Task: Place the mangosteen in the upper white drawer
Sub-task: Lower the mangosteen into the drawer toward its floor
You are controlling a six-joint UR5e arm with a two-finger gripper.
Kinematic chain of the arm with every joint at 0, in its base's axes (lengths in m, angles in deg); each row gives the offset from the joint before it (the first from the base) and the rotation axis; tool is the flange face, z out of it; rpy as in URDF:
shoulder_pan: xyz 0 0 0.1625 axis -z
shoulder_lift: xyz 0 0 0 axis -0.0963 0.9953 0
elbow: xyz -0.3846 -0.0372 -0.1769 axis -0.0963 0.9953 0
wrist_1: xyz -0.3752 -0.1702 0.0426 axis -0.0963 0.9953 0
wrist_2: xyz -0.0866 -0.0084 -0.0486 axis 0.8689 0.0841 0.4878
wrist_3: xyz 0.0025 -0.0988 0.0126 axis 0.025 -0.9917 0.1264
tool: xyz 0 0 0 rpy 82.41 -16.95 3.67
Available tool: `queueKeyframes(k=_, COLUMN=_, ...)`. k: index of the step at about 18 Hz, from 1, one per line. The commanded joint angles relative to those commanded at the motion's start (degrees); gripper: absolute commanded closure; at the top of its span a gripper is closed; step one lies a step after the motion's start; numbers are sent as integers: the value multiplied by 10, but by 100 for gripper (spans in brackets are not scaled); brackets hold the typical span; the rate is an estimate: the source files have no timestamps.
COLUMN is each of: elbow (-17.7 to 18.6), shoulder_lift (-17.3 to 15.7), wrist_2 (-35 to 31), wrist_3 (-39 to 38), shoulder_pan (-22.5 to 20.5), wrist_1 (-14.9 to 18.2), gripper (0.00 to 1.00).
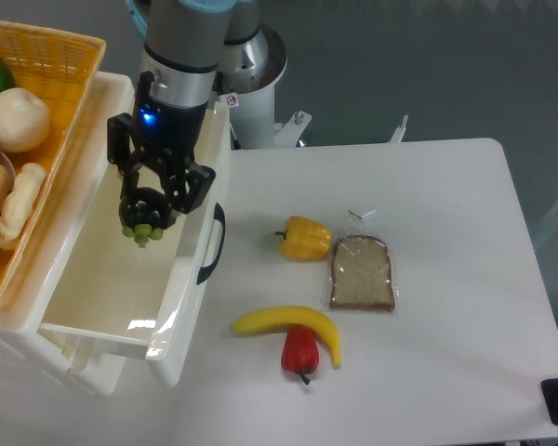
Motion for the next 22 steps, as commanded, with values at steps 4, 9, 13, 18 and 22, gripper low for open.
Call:
queueKeyframes(k=4, elbow=-2, shoulder_lift=2, wrist_2=-1, wrist_3=93, shoulder_pan=-4, wrist_1=38, gripper=73)
queueKeyframes(k=9, elbow=-4, shoulder_lift=11, wrist_2=-3, wrist_3=133, shoulder_pan=3, wrist_1=39, gripper=69)
queueKeyframes(k=13, elbow=-4, shoulder_lift=31, wrist_2=-3, wrist_3=137, shoulder_pan=11, wrist_1=36, gripper=63)
queueKeyframes(k=18, elbow=-3, shoulder_lift=48, wrist_2=-5, wrist_3=157, shoulder_pan=16, wrist_1=35, gripper=48)
queueKeyframes(k=22, elbow=-3, shoulder_lift=52, wrist_2=-6, wrist_3=159, shoulder_pan=18, wrist_1=32, gripper=1)
